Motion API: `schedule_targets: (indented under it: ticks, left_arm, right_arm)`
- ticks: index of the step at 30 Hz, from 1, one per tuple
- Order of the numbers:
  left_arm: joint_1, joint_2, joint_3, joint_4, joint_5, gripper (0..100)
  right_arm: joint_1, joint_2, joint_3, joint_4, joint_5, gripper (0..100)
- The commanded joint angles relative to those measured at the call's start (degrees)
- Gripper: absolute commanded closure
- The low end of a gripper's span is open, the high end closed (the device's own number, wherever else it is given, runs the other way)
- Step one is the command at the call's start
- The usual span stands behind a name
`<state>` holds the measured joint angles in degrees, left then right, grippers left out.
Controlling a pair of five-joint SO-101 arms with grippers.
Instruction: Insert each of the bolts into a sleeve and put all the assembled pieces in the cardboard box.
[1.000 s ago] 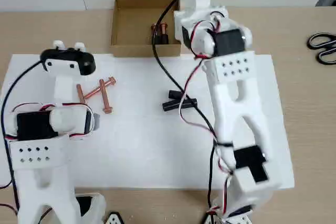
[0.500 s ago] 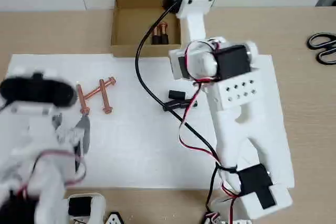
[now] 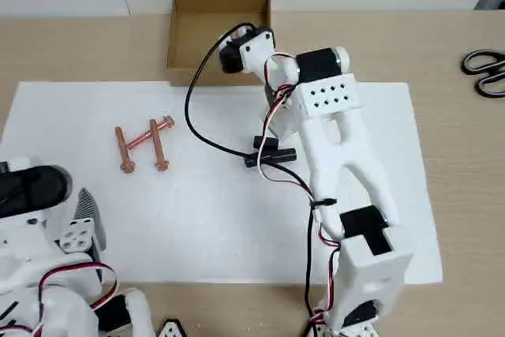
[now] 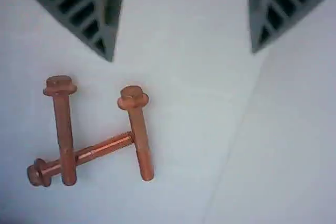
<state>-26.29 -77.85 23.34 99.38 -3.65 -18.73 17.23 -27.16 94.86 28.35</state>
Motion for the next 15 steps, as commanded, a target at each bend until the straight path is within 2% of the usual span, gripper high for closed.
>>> schedule_targets:
  ticks: [1, 15]
  left_arm:
    - [-0.4, -0.1, -0.1, -0.4, -0.1, 84]
    - [-0.4, 0.4, 2.8, -3.0, 0.0, 84]
  right_arm:
    - [1.5, 0.7, -0.2, 0.5, 5.4, 76.4]
    - [-1.5, 7.3, 2.2, 1.1, 14.5, 76.4]
